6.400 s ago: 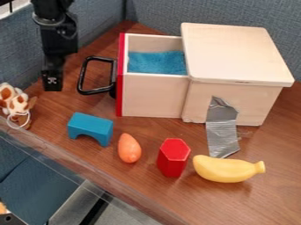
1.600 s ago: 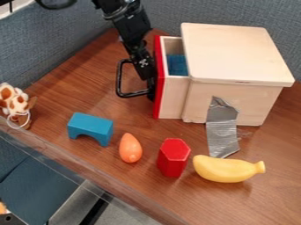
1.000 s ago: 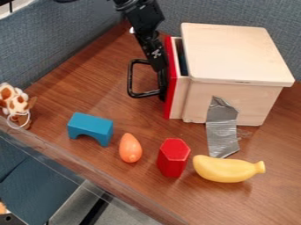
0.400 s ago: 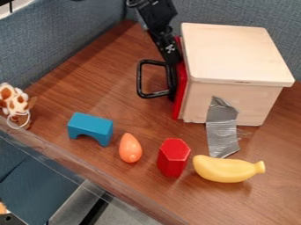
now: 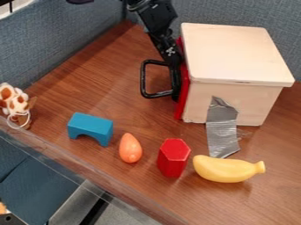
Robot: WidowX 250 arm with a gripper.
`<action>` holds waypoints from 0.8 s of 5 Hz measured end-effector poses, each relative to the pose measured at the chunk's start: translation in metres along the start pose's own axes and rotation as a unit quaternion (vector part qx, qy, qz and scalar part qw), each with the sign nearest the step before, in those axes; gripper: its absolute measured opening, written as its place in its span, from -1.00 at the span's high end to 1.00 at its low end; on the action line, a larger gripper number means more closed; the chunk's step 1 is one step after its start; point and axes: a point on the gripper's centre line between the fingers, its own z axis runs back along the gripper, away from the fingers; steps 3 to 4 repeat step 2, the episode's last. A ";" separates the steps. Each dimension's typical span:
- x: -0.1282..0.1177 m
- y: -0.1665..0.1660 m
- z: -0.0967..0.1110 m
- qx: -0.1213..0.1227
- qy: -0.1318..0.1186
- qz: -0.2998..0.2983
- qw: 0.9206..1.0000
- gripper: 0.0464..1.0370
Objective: Close the drawer
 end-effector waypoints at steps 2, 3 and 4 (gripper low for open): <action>0.008 -0.002 0.052 0.056 0.028 -0.017 0.998 -0.92; 0.008 -0.002 0.052 0.056 0.028 -0.017 0.998 -0.92; 0.008 -0.002 0.052 0.056 0.028 -0.017 0.998 -0.92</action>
